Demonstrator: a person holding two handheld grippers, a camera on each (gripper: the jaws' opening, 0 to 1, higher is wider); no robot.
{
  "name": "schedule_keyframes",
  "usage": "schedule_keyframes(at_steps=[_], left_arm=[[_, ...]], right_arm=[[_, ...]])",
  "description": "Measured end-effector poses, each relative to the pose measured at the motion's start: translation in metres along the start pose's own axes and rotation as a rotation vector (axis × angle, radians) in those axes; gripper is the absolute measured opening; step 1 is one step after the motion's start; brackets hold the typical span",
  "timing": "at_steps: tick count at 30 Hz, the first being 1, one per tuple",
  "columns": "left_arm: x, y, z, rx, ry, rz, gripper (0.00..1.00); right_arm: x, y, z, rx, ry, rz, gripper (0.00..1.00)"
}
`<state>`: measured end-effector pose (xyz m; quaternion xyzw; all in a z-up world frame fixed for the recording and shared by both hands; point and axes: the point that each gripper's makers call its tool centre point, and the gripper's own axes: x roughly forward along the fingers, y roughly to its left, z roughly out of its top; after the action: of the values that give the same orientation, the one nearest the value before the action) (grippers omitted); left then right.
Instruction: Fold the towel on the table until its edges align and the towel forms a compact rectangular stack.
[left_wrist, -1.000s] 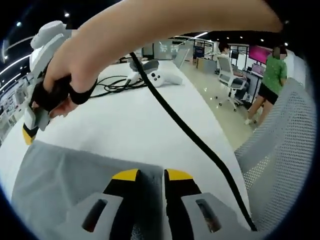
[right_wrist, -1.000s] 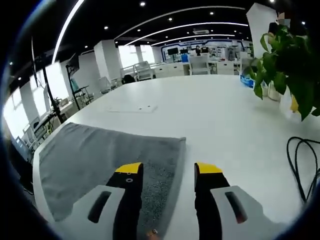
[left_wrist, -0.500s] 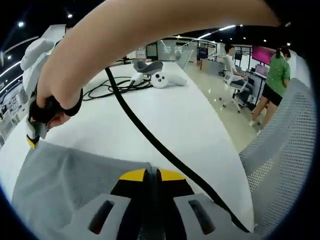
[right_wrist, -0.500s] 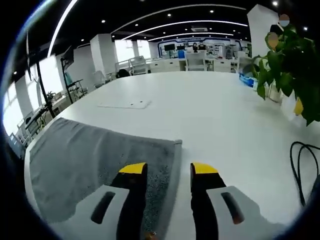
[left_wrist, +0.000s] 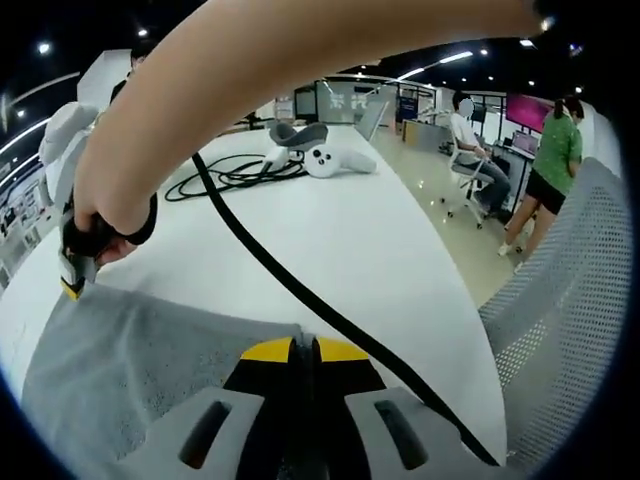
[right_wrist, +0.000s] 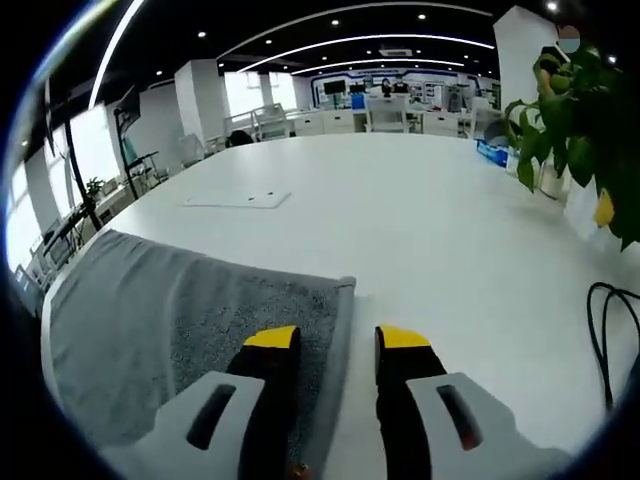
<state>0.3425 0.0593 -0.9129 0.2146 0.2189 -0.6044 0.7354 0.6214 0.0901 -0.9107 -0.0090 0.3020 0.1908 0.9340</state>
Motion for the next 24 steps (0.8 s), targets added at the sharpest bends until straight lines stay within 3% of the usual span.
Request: schedule_keyframes(at_steps=[6,10,13,17,24], left_arm=[[0.000,0.000,0.000,-0.017,-0.013,0.002,0.06],[0.000,0.000,0.000,-0.018,-0.012,0.001,0.06],[0.000,0.000,0.000,-0.014,-0.013,0.004,0.06],[0.000,0.000,0.000,-0.011,-0.012,0.007,0.06],[-0.003,0.001,0.001,-0.032,-0.017,-0.018,0.05]], right_arm=[[0.006,-0.007,-0.004,0.003,0.004,-0.022,0.10],[0.011,0.001,-0.005,-0.011,0.010,0.017,0.00],[0.012,-0.001,-0.004,-0.023,0.012,0.014,0.00],[0.009,-0.001,-0.002,0.045,0.000,0.037,0.00],[-0.011,0.020,0.010,0.129,-0.050,0.119,0.00]])
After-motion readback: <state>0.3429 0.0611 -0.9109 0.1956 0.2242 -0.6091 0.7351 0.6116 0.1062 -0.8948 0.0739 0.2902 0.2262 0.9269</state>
